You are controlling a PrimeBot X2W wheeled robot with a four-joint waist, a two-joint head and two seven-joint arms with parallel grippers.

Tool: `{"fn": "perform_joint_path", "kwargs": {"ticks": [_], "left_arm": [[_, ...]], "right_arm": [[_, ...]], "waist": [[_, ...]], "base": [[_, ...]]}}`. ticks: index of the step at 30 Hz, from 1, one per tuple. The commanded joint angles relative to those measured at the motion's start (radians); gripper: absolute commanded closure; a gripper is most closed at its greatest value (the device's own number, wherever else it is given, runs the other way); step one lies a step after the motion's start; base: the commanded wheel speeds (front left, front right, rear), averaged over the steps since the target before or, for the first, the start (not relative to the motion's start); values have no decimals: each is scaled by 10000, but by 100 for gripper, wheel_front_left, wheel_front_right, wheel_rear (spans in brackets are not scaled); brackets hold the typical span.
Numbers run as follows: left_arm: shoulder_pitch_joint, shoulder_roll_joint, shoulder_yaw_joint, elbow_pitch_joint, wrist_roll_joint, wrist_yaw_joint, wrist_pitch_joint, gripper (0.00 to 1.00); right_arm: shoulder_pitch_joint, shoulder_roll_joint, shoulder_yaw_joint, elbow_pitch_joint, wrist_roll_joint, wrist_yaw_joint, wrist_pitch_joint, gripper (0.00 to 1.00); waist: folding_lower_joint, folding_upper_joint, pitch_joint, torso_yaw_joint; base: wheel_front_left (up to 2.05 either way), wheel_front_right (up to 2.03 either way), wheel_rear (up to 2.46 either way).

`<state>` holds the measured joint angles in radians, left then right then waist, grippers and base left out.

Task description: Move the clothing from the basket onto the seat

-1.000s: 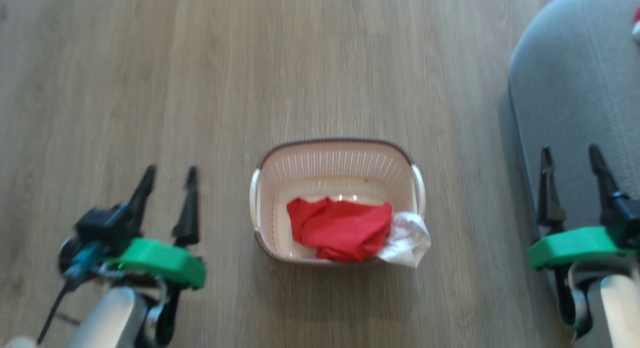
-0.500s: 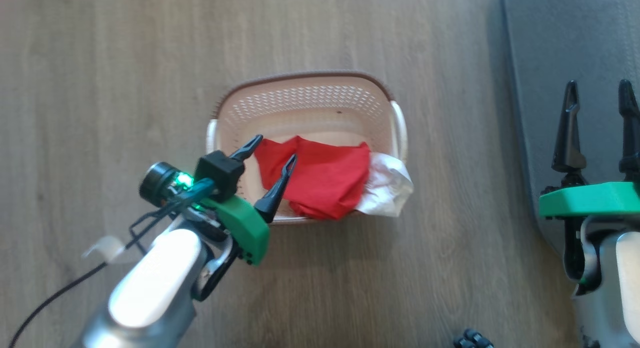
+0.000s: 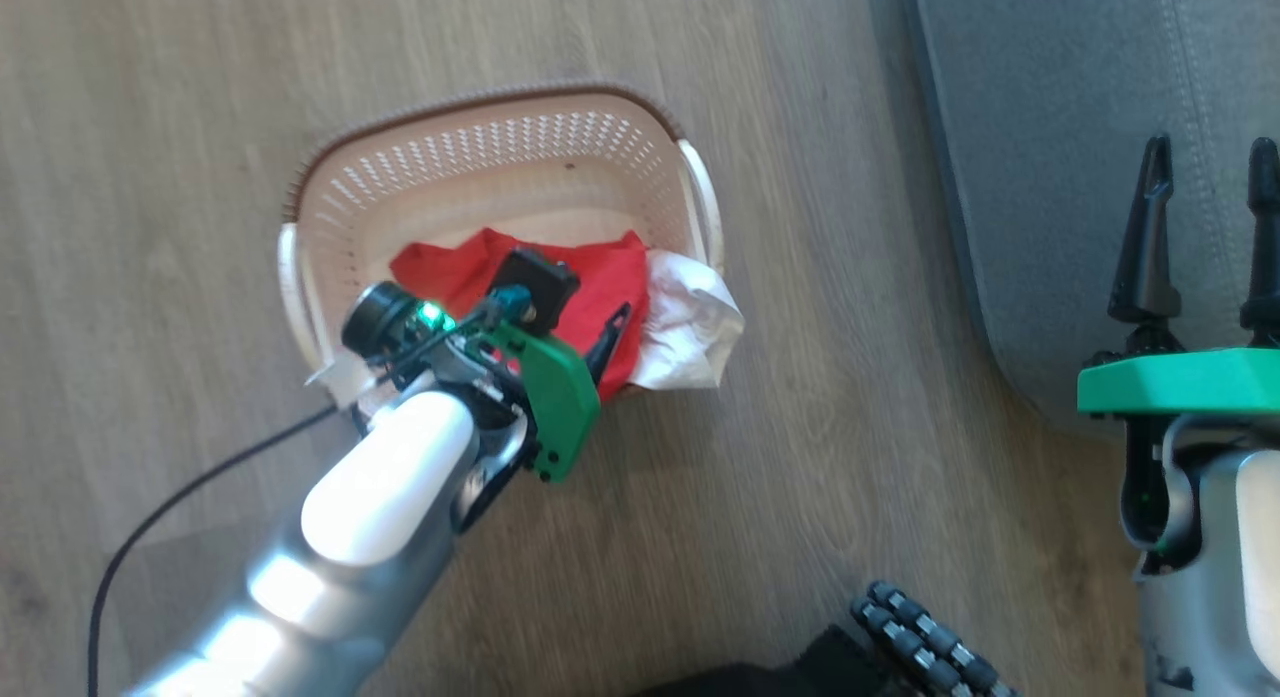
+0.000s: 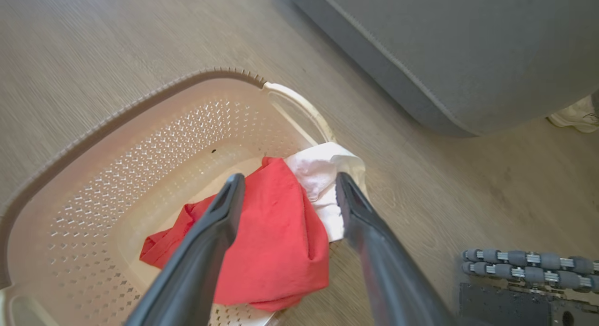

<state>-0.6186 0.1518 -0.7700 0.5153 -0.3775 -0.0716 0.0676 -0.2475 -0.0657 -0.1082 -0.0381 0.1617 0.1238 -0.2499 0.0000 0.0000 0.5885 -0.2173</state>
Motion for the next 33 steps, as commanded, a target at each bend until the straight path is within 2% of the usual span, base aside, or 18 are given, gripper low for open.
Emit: {"fn": "perform_joint_path", "kwargs": {"ticks": [1,5,16,33], "left_arm": [[-439,-99,155,158,89,47,187,0],[-872,-317,202,961,25,167,421,0],[-1494,-346,249,2612,-39,457,1023,0],[-2060,-275,317,4136,-240,649,1059,0]], "right_arm": [[-169,51,117,-361,119,69,-117,0],[-309,116,153,-330,259,69,-118,0],[-438,151,169,-214,760,69,-118,0],[-516,154,215,-302,951,69,-118,0]], "waist": [[0,0,501,-413],[0,0,892,-764],[0,0,1395,-1355],[0,0,1982,-1574]], "base": [[0,0,0],[0,0,0],[0,0,0],[0,0,0]]}}
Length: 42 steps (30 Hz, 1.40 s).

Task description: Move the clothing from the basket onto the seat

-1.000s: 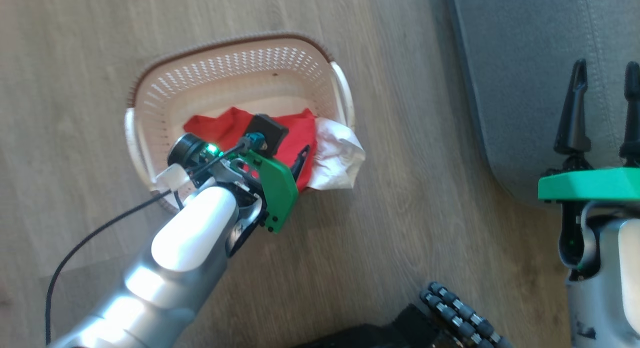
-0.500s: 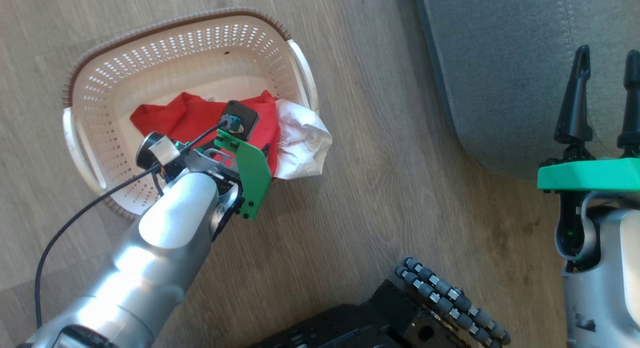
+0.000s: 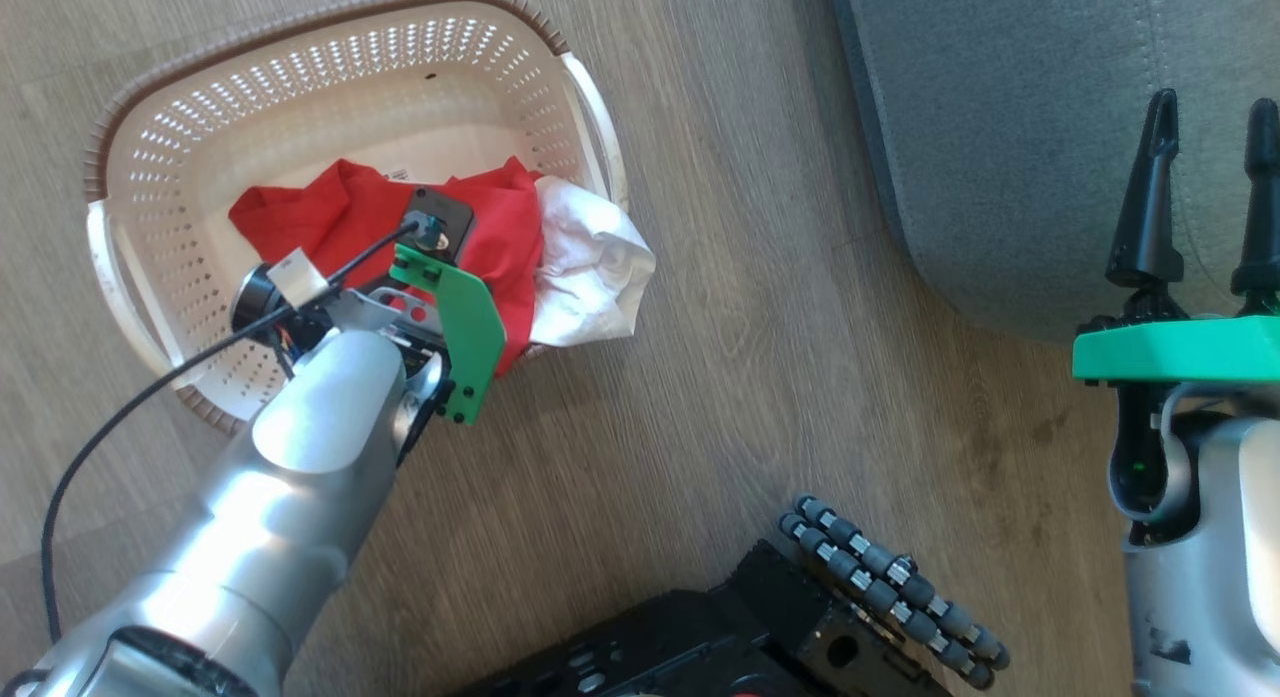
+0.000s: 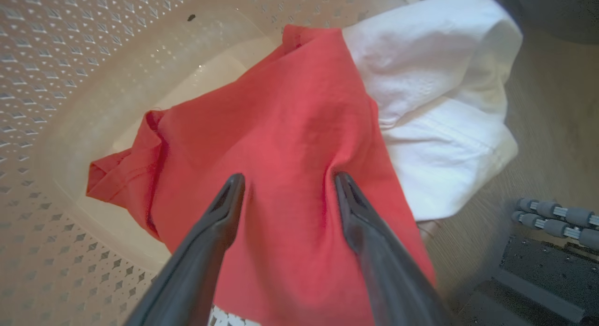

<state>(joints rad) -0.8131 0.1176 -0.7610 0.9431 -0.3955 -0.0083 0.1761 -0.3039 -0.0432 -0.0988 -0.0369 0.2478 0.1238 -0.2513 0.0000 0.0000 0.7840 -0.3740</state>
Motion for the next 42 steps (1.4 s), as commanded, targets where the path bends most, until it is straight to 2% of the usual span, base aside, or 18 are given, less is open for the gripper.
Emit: {"fn": "perform_joint_path", "kwargs": {"ticks": [1,10,11,12,13,18,22,23,27,35,42], "left_arm": [[-148,78,230,-67,-67,29,-43,0],[-428,22,161,454,-131,-4,-126,0],[-454,1,148,502,-144,-23,-129,16],[-476,-20,132,547,-154,-47,-145,51],[-493,-46,108,587,-163,-89,-167,100],[-540,-202,45,647,-274,-284,-388,100],[-528,-288,245,502,-505,-257,-887,100],[-495,-339,464,302,-721,-200,-1343,100],[-286,-353,780,-141,-1036,-137,-2098,100],[678,117,1318,-1741,-1481,117,-3266,100],[1989,768,1604,-4023,-1761,661,-3254,100]], "right_arm": [[46,-71,129,-313,97,69,-105,0],[-23,-70,131,-312,159,69,-105,0],[-35,-70,129,-300,172,69,-105,0],[-49,-70,128,-286,182,69,-105,0],[-60,-70,122,-271,189,69,-105,0],[-9,-70,-24,-207,121,69,-105,0],[71,-70,-173,-192,-5,69,-105,0],[155,-70,-295,-204,-150,69,-105,0],[401,-70,-510,-175,-562,69,-105,0],[966,-328,-455,84,-1175,69,-105,0],[1520,-726,-138,379,-1425,69,-105,0]], "waist": [[0,0,58,-14],[0,0,265,-42],[0,0,269,-40],[0,0,264,-39],[0,0,247,-33],[0,0,-47,145],[0,0,-429,372],[0,0,-770,594],[0,0,-1637,1154],[0,0,-3752,2341],[0,0,-5423,3224]], "base": [[0,0,0],[0,0,0],[0,0,0],[0,0,0],[0,0,0],[0,0,0],[0,0,0],[0,0,0],[0,0,0],[0,0,0],[0,0,0]]}}
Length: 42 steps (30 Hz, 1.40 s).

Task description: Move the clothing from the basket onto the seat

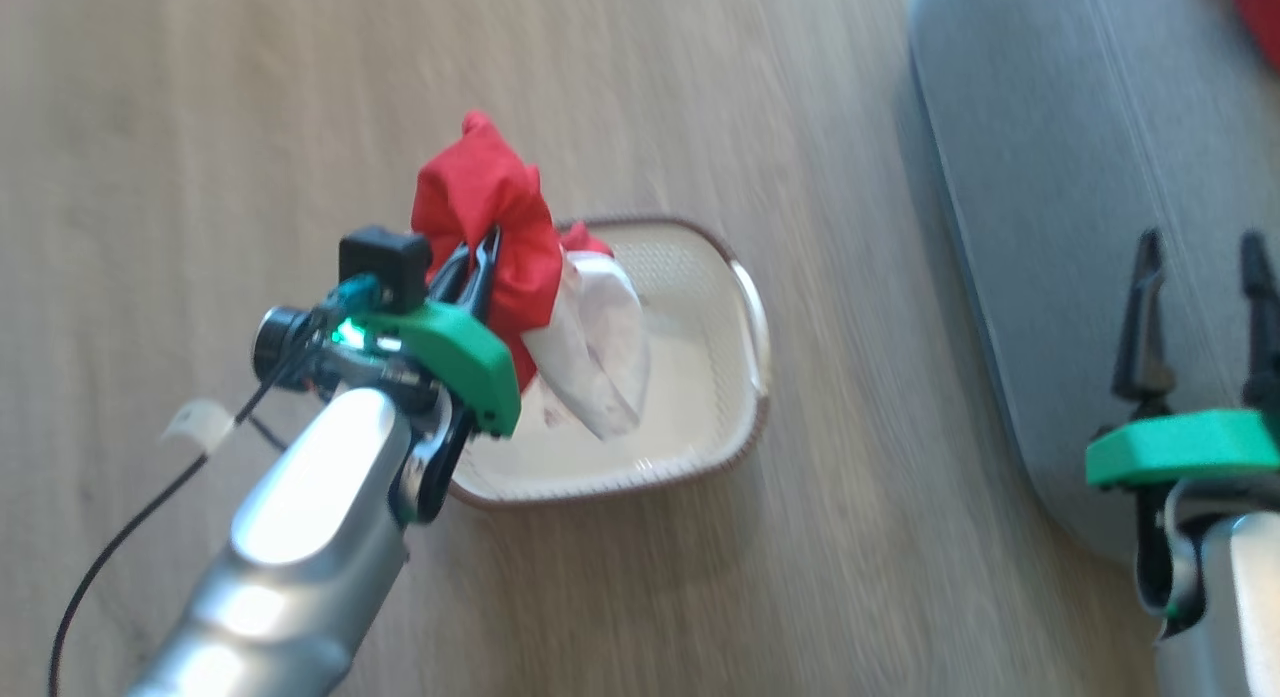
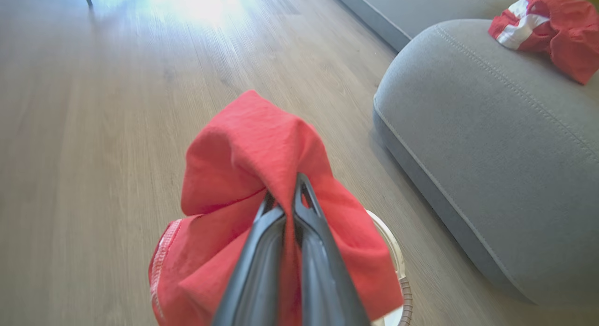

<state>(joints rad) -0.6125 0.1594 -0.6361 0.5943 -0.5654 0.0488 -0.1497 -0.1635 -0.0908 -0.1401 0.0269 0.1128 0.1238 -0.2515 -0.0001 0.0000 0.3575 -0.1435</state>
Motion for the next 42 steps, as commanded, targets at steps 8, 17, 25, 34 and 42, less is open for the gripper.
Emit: {"fn": "perform_joint_path", "kwargs": {"ticks": [8,17,25,34,42], "left_arm": [[1313,1346,652,-3695,-177,1056,823,100],[2458,2552,1230,-5624,-278,1964,1561,100],[2932,3060,1513,-6092,-319,2228,1630,100],[2931,3174,1404,-6443,-236,2265,1728,100],[2569,2938,982,-6881,-130,2107,1951,100]], "right_arm": [[410,-683,1207,14,-73,69,-103,0],[770,-781,1565,97,41,69,-103,0],[797,-872,1829,2,102,69,-55,0],[234,-1384,3780,-176,548,69,259,0],[-1522,-1770,7017,183,1391,69,476,0]], "waist": [[1,0,-2410,1639],[1,0,-3013,2085],[1,0,-3078,2198],[1,0,-3019,2211],[1,0,-3015,2212]], "base": [[0,0,0],[0,0,0],[0,0,0],[0,0,0],[0,0,0]]}}
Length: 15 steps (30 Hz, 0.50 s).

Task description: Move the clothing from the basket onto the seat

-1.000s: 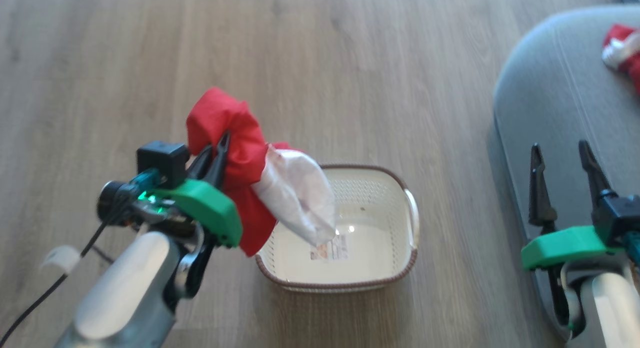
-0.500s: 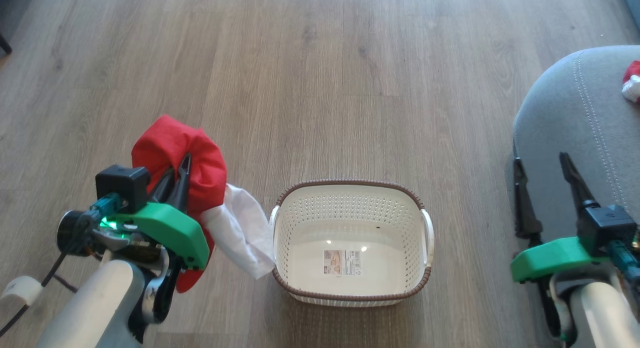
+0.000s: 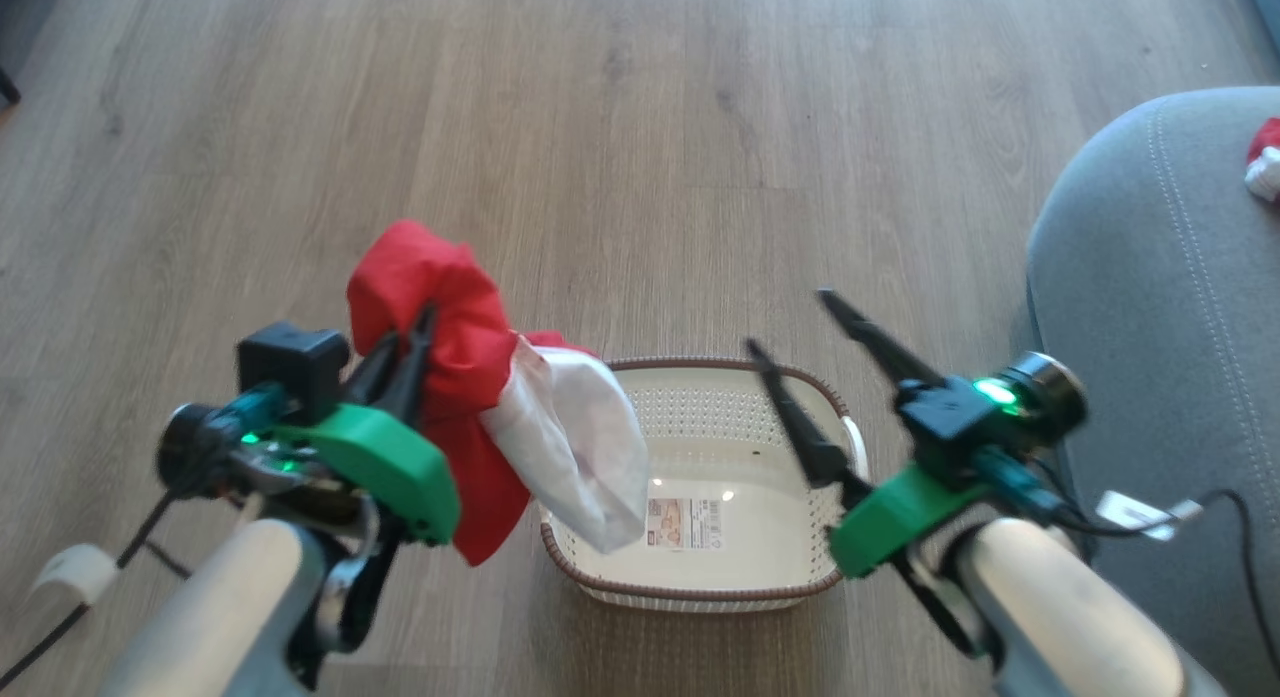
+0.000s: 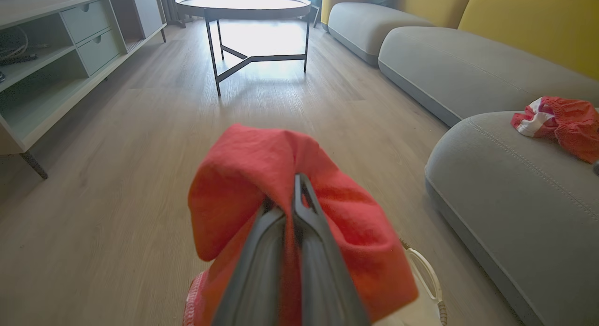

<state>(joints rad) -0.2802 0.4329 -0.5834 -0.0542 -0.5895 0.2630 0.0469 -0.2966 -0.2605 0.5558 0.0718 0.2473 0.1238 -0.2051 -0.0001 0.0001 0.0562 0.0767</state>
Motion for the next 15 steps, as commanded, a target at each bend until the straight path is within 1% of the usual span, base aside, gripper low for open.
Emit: {"fn": "perform_joint_path", "kwargs": {"ticks": [1,8,12,15], "left_arm": [[-816,125,357,-451,131,-68,15,100],[-1322,-486,-418,-701,316,-343,264,100],[-1500,-731,-775,-674,426,-463,348,100],[-1589,-920,-1007,-706,465,-544,379,100]], "right_arm": [[-422,-58,365,-154,131,69,3,0],[-1848,158,2373,668,819,69,-203,0],[-2452,324,3044,1102,1104,69,-326,0],[-2785,396,3339,1379,1256,69,-395,0]], "waist": [[1,-1,-9,40],[1,-1,6,270],[1,-1,37,320],[1,-1,93,321]], "base": [[0,0,0],[0,0,0],[0,0,0],[0,0,0]]}}
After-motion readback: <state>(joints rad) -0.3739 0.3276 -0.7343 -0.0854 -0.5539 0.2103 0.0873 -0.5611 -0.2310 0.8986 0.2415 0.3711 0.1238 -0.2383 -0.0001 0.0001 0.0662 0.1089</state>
